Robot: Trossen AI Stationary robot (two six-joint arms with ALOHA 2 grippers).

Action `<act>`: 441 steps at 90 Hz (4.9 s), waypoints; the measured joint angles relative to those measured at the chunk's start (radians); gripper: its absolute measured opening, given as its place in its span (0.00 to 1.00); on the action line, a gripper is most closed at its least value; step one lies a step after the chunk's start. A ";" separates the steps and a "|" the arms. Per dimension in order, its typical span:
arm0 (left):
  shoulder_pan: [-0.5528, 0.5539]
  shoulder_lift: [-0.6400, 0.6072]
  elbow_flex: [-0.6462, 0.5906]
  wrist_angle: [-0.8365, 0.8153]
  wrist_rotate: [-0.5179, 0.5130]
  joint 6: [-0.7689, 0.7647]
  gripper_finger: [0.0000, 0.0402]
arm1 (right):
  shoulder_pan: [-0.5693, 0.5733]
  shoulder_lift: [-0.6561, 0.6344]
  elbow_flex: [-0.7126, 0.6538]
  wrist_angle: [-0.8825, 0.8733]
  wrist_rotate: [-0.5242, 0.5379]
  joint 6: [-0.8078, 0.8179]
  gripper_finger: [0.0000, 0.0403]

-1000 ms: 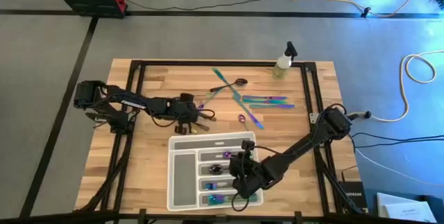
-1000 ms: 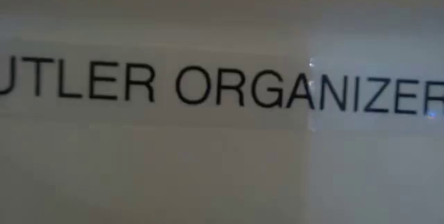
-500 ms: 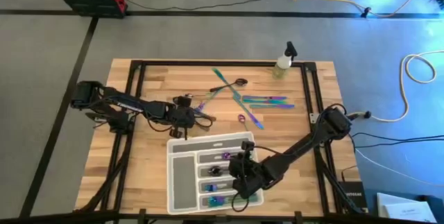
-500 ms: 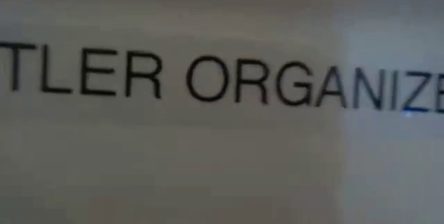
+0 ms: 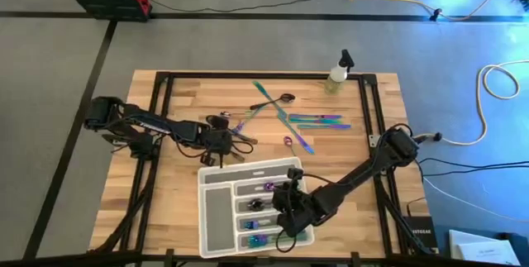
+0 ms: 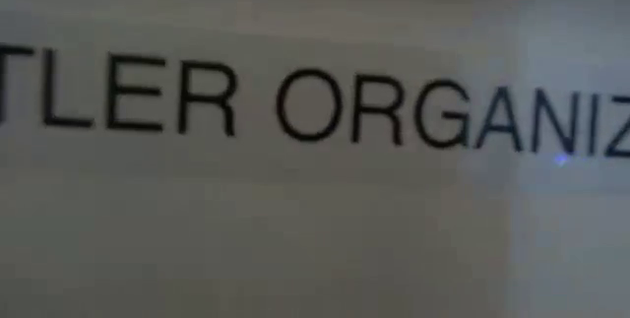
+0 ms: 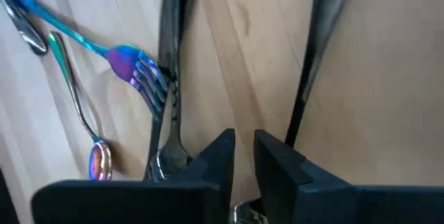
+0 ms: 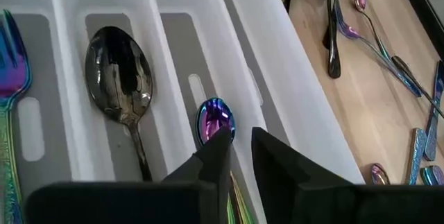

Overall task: Sort silverware
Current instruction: Put the black spoon into the white silverware tray

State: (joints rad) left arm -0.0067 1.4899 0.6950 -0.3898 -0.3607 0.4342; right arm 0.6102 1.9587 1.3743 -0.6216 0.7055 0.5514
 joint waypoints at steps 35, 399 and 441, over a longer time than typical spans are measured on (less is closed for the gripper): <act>-0.002 0.000 0.058 -0.133 0.070 -0.035 0.24 | 0.000 0.000 0.000 0.000 -0.001 0.000 0.11; 0.015 -0.018 0.278 0.683 1.106 -1.267 0.01 | 0.060 0.008 0.348 0.133 0.483 -1.791 0.35; 0.015 -0.018 0.278 0.715 1.144 -1.319 0.01 | 0.044 0.013 0.348 0.047 0.490 -1.834 0.24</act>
State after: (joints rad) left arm 0.0082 1.4719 0.9733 0.3249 0.7834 -0.8852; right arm 0.6545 1.9720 1.7218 -0.5750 1.1959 -1.2828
